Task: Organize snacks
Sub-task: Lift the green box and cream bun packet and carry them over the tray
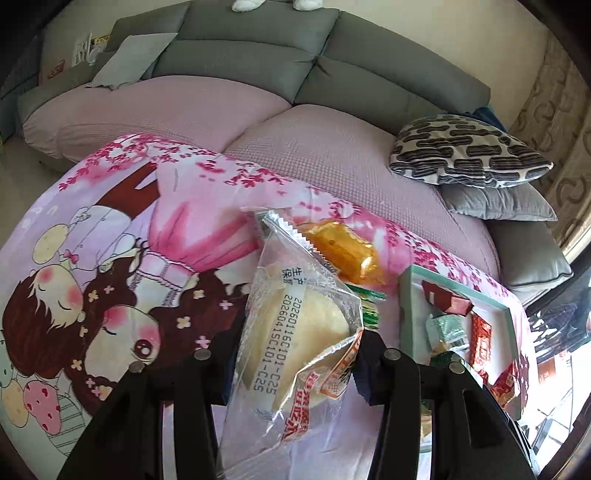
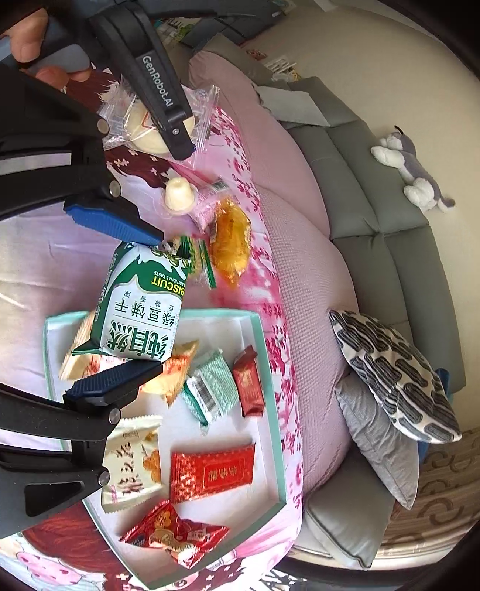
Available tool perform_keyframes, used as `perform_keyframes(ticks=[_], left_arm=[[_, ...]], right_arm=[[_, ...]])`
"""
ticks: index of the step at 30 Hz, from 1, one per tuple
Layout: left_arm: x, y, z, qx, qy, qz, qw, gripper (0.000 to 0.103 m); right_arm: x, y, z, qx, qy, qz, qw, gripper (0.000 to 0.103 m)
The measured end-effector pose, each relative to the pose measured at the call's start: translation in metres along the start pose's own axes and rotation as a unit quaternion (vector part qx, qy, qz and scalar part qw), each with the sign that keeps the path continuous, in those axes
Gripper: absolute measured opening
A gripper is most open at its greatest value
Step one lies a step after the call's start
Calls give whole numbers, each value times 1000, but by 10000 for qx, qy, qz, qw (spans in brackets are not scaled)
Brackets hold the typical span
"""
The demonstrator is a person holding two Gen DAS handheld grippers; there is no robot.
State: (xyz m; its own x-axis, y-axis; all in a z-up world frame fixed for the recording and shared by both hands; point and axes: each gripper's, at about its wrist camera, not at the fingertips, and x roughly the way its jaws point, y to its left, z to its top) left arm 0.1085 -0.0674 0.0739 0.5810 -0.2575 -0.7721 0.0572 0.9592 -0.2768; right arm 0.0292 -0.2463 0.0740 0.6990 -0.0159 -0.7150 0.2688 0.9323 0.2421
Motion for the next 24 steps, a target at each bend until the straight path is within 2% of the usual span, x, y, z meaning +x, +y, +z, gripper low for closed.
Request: perform_keyframes(ticks=[6, 14, 19, 24], left_arm=[[0, -66, -6, 493, -106, -575, 9971, 50], [9, -148, -31, 1487, 32, -1138, 9823, 50], [20, -174, -37, 1677, 178, -1324, 9768, 50], [33, -184, -33, 1683, 257, -1204, 9780, 50]], right_arm=[[-14, -57, 9, 506, -204, -560, 9969, 66], [-32, -128, 15, 1151, -580, -1303, 9831, 66], [-35, -144, 18, 1184, -752, -1484, 9789, 66], [-28, -152, 19, 1200, -739, -1569, 9775, 66]])
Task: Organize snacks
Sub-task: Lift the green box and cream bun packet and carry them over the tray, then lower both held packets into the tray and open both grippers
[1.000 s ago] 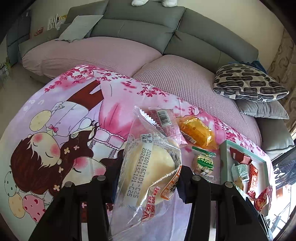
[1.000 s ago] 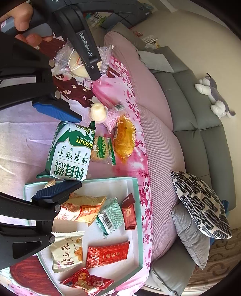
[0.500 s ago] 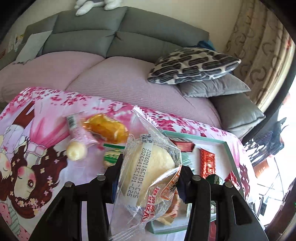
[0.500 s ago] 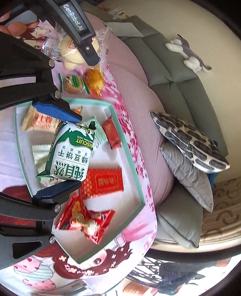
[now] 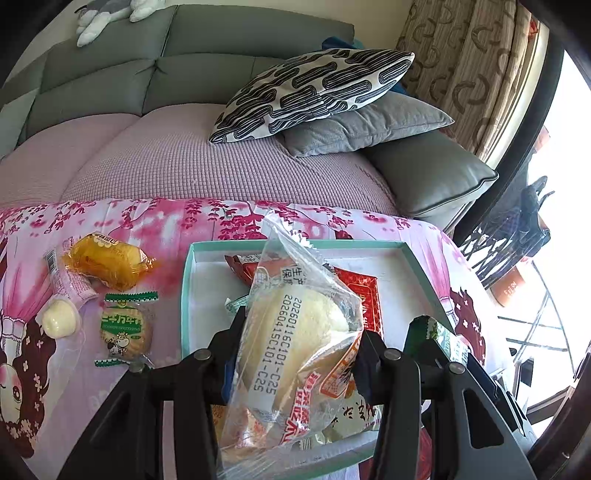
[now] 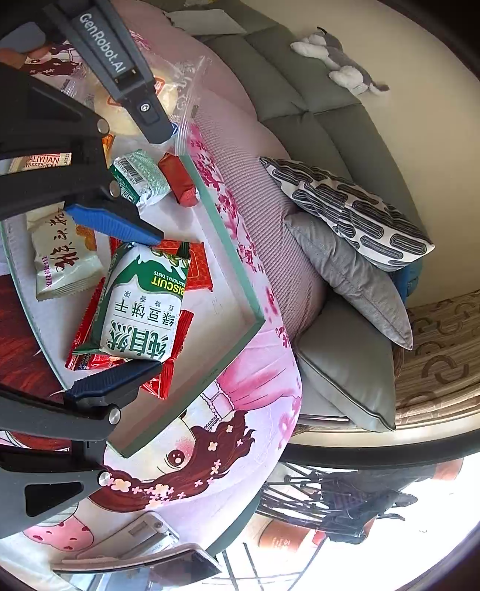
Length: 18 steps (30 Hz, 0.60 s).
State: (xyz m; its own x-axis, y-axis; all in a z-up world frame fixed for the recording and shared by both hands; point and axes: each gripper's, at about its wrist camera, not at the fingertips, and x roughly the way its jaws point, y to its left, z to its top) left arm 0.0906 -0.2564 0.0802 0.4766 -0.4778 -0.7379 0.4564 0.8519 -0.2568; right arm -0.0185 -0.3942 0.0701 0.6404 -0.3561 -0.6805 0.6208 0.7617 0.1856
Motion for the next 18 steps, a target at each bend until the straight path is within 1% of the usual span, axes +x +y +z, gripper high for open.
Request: perform_keyframes(ticks=[3, 5, 8, 14, 18], left_arm=[[7, 1, 5, 10, 56, 66, 10000, 50], [11, 1, 8, 19, 88, 66, 9999, 50], [17, 1, 12, 50, 120, 70, 9999, 50], [38, -3, 19, 40, 238, 89, 9997, 50], [50, -7, 18, 77, 375, 80, 9992, 50]], right_arm=[[5, 2, 2, -58, -51, -32, 10000, 66], [7, 4, 7, -124, -159, -52, 9998, 66], [12, 6, 13, -138, -233, 39, 9996, 66], [29, 9, 9, -235, -63, 33, 9997, 66], [31, 14, 8, -378, -90, 4, 9992, 66]])
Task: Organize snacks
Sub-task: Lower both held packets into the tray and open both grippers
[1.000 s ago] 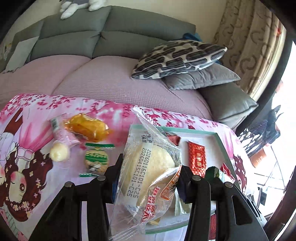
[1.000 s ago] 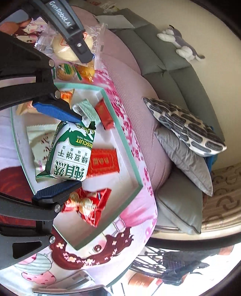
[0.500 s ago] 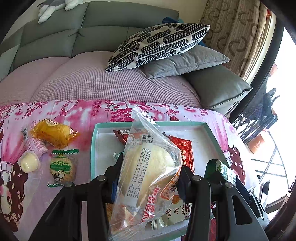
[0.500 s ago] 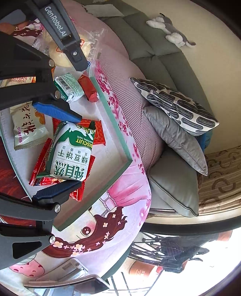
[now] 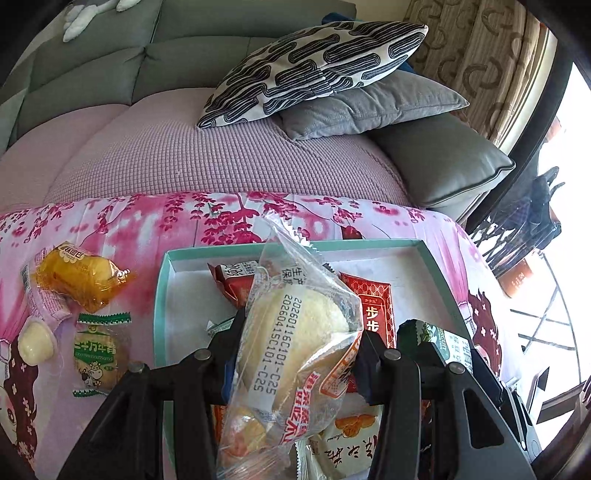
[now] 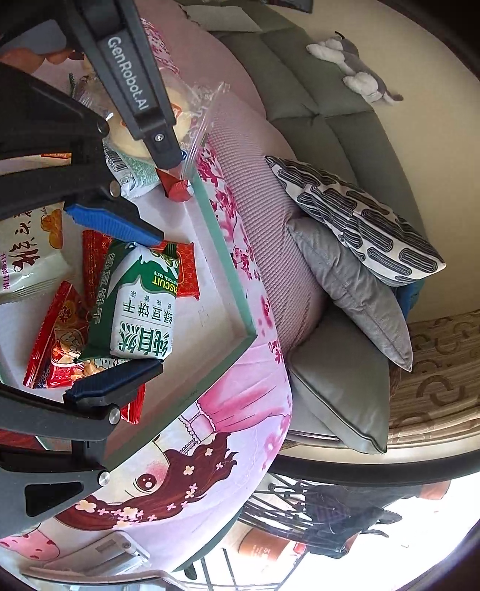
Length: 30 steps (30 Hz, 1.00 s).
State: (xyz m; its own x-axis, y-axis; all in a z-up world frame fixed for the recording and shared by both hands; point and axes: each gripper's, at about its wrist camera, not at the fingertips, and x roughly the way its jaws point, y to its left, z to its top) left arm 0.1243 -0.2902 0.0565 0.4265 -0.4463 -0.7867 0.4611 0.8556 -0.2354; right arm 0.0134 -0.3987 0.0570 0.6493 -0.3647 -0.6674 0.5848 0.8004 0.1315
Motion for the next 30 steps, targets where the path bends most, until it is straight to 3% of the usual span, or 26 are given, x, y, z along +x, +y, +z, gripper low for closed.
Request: perform_keyframes(ticks=[7, 12, 20, 30], left_arm=[[7, -3, -1, 31, 242, 51, 9997, 52], [-7, -2, 1, 50, 152, 120, 9998, 69], [-37, 11, -12, 59, 46, 169, 9998, 77], [-65, 52, -56, 206, 30, 847, 9962, 81]], right_arm=[[-1, 6, -2, -265, 57, -69, 9996, 69], [-2, 6, -2, -292, 202, -7, 9994, 76], [-17, 2, -8, -252, 350, 21, 9991, 85], [-33, 17, -30, -514, 585, 81, 9969, 85]])
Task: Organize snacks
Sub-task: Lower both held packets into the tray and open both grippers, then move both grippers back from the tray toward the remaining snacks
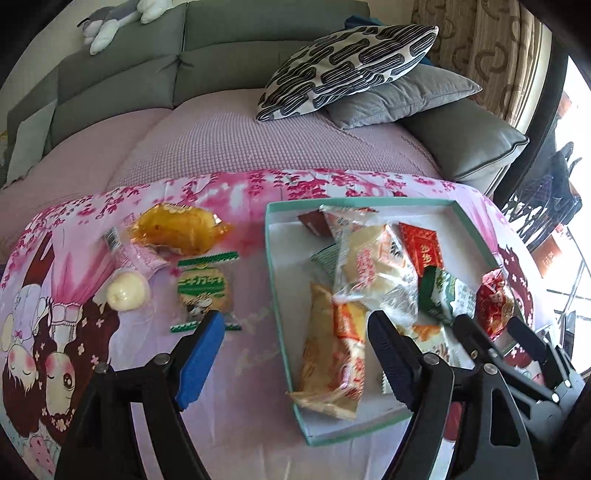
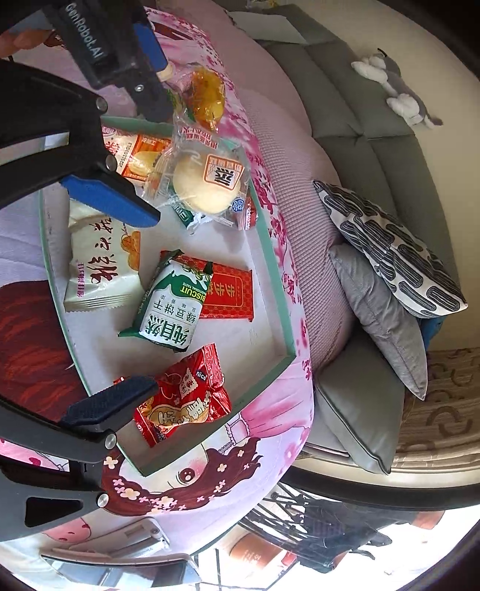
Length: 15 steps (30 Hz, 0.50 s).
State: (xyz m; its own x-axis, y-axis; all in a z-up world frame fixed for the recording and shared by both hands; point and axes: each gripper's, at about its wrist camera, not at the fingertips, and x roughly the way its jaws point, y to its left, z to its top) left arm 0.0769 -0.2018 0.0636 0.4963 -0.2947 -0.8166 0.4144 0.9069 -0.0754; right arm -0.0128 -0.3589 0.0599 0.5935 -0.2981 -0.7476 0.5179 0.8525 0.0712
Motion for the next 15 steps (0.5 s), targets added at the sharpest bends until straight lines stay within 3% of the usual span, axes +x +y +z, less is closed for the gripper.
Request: perform_keyframes(ticks=[9, 12, 15], left_arm=[[4, 24, -10, -224, 11, 217, 9995, 82], [4, 29, -14, -279, -34, 450, 9986, 92], [7, 36, -16, -375, 1, 532, 9979, 95]], right_arm=[[-2, 18, -1, -125, -3, 98, 9999, 86], [-2, 24, -2, -171, -12, 144, 9997, 101], [-3, 29, -4, -259, -56, 171, 9995, 103]])
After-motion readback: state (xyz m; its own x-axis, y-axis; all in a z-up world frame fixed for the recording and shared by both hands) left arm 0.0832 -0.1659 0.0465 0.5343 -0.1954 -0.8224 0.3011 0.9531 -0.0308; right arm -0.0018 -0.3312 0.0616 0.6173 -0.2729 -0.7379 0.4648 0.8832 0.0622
